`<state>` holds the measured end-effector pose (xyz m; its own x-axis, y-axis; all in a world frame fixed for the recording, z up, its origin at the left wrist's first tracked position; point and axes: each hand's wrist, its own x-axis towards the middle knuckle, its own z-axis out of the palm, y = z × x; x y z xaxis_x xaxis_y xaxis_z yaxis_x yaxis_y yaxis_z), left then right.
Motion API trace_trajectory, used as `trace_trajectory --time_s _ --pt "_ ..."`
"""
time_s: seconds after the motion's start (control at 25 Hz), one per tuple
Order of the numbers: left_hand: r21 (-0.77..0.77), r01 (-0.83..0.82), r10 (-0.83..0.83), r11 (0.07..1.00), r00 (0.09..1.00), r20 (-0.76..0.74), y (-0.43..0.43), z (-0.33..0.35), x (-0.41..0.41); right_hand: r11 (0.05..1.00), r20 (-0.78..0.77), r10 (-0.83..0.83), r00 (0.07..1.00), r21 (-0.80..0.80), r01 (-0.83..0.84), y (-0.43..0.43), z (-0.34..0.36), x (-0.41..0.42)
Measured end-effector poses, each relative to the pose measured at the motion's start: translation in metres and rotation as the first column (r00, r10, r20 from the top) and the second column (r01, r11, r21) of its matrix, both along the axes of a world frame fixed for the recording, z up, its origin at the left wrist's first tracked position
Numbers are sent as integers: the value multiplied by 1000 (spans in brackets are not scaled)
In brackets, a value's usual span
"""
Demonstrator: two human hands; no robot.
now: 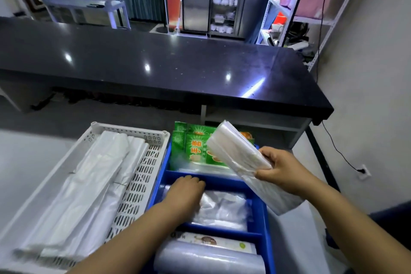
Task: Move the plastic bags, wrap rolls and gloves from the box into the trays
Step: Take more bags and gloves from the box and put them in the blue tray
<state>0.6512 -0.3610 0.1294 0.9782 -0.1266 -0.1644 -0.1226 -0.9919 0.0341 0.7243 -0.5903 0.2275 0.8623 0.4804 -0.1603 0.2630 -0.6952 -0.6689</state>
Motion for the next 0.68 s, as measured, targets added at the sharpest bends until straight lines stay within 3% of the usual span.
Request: trace_trajectory --time_s 0.12,0.32,0.56,0.68 --pt "15 53 -53 998 999 12 2 1 -2 998 53 12 999 -70 -8 3 4 1" --pt "-236 -22 8 972 998 -61 8 6 -24 987 74 93 993 -136 -82 27 7 2" --pt "-135 83 -75 987 995 60 10 14 -56 897 215 331 919 -375 -236 69 -21 -12" --pt "-123 94 -87 988 994 63 11 16 -57 816 178 440 880 -488 -310 79 -42 -17"
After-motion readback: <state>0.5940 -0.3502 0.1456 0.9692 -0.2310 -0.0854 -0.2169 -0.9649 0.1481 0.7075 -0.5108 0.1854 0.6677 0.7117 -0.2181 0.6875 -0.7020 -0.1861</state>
